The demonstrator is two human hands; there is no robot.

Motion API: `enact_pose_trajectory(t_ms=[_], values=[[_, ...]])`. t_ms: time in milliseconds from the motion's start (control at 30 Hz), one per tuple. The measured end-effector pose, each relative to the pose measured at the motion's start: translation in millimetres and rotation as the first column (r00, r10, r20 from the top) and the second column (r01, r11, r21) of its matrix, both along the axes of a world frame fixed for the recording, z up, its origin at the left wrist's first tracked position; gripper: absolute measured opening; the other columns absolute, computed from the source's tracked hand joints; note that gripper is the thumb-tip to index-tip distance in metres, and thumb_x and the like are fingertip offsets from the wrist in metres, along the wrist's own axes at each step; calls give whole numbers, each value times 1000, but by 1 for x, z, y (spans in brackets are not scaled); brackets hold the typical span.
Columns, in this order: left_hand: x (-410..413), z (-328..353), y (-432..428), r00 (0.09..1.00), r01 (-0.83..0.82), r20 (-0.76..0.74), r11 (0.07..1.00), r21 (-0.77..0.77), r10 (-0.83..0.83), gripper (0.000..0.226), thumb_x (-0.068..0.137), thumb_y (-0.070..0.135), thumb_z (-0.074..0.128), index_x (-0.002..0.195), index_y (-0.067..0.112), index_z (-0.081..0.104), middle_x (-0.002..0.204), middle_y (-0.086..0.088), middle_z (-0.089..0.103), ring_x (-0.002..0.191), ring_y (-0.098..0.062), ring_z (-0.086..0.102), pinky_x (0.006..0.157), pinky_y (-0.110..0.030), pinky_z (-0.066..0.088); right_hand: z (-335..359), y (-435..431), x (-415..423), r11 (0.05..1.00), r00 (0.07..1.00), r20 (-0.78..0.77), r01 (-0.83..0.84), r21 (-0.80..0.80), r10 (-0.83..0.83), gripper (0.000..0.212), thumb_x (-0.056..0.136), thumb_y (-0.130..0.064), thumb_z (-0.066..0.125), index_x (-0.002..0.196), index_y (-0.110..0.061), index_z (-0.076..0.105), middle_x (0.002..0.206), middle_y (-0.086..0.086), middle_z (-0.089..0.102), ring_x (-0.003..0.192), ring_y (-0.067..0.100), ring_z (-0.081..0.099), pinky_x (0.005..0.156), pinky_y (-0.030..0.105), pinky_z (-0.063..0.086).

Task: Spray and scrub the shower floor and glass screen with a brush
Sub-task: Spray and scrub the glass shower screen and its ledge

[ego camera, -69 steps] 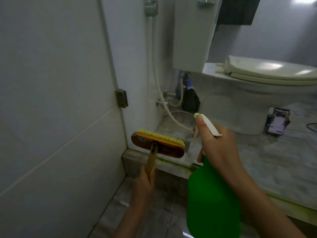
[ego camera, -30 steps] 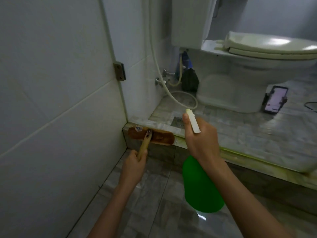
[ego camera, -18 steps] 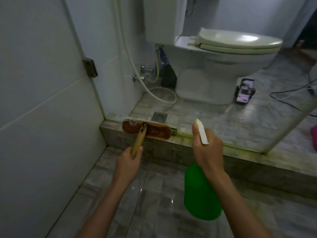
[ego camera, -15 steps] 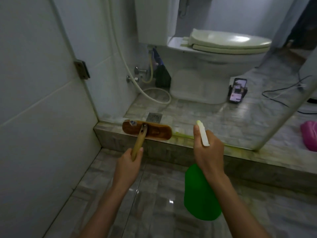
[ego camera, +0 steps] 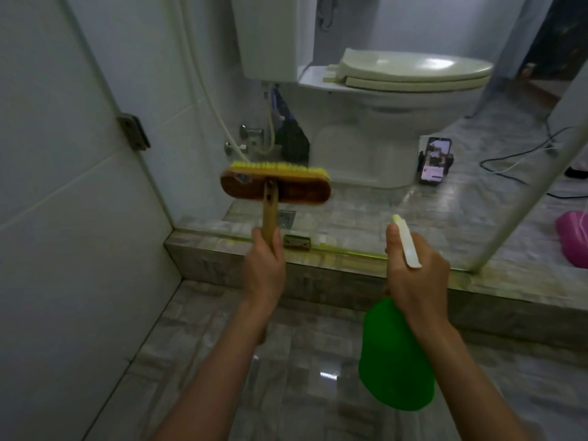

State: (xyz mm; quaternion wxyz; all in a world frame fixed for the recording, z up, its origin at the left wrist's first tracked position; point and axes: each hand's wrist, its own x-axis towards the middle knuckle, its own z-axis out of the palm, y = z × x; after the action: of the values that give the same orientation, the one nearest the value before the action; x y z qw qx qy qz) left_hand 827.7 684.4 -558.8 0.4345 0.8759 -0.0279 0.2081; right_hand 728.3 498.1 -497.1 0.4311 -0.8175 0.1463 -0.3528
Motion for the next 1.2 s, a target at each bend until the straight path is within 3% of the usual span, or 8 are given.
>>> enact_pose_trajectory(t_ms=[100,167,400,600,800,933,1000,1200], values=[[-32,-53,-7,971,77,-235,992,98,-52,41,96,47,31,109,11,47,74,-12,64,67,-34,64,53,-38,50,2,4,3,999,1000,1,-26,22,26,42,102,-34,52,69,-6,59,56,7,56,51,27,58,45,35,42],[-44,-57,-4,955,96,-293,987,130,-55,36,98,44,34,105,12,48,72,-8,61,68,-32,64,54,-37,51,6,9,7,997,999,-14,-52,54,53,44,101,-35,52,69,-6,58,55,7,54,50,32,58,45,43,48],[15,43,-1,992,-13,124,1000,3,12,37,98,44,30,105,11,45,56,5,46,43,-10,47,38,-18,29,25,24,21,989,990,46,-137,54,135,48,102,-38,50,71,-3,61,61,14,60,51,34,59,46,41,45],[-34,-43,18,969,53,-247,980,192,-4,40,96,45,32,104,10,49,71,-12,62,64,-33,63,51,-38,47,20,37,25,979,985,17,-172,110,172,45,102,-39,49,73,-7,62,67,12,63,51,33,60,43,50,49],[20,32,25,993,-59,100,998,-6,59,31,100,39,33,98,12,47,54,6,44,38,-6,41,35,-15,30,11,44,32,976,982,-6,-186,117,188,46,102,-39,51,75,-4,63,68,14,63,50,36,60,44,51,50],[9,-10,26,998,-62,-17,993,-99,60,39,96,47,28,99,14,48,55,6,46,40,-9,46,37,-19,31,3,47,32,973,980,-27,-190,128,195,47,100,-43,50,75,-6,63,69,14,64,48,36,60,44,51,50],[-14,-45,32,993,-34,-110,999,-23,31,42,92,51,27,97,15,48,57,4,50,48,-18,55,40,-23,33,0,48,34,976,982,-35,-181,118,187,46,98,-47,48,73,-11,63,68,13,65,47,35,60,43,52,50],[48,22,68,979,-147,133,987,-59,154,28,100,37,32,92,14,46,55,6,43,41,-8,41,37,-19,33,-5,50,39,981,982,-50,-175,83,180,40,101,-36,52,68,-14,60,52,7,54,48,34,59,45,44,46]])
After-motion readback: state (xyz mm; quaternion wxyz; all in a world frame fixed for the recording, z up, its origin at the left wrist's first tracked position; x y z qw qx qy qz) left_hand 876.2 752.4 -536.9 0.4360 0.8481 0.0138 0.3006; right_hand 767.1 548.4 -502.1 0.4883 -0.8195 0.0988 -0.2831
